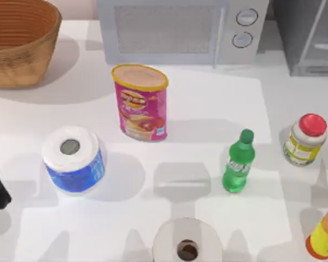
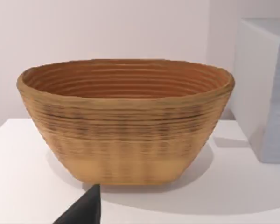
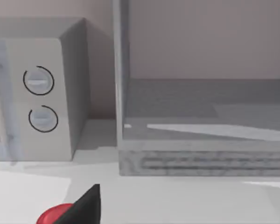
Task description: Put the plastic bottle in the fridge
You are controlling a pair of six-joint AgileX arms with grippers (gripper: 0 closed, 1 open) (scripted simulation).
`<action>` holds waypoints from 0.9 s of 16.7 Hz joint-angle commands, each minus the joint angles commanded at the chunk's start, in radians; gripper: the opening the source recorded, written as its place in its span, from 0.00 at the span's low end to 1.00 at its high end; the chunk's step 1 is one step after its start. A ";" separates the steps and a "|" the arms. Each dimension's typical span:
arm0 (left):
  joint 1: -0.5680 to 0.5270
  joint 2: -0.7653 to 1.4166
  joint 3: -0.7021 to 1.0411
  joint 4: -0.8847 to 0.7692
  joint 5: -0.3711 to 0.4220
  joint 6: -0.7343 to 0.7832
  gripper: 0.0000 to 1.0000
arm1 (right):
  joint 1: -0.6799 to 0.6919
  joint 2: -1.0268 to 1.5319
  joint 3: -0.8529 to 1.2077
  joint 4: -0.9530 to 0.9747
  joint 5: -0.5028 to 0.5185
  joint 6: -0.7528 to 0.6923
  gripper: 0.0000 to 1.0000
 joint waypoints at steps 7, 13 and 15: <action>0.000 0.000 0.000 0.000 0.000 0.000 1.00 | 0.091 0.161 0.014 0.106 -0.078 -0.017 1.00; 0.000 0.000 0.000 0.000 0.000 0.000 1.00 | 0.248 0.671 0.077 0.390 -0.210 -0.041 1.00; 0.000 0.000 0.000 0.000 0.000 0.000 1.00 | 0.293 0.861 0.101 0.488 -0.246 -0.054 1.00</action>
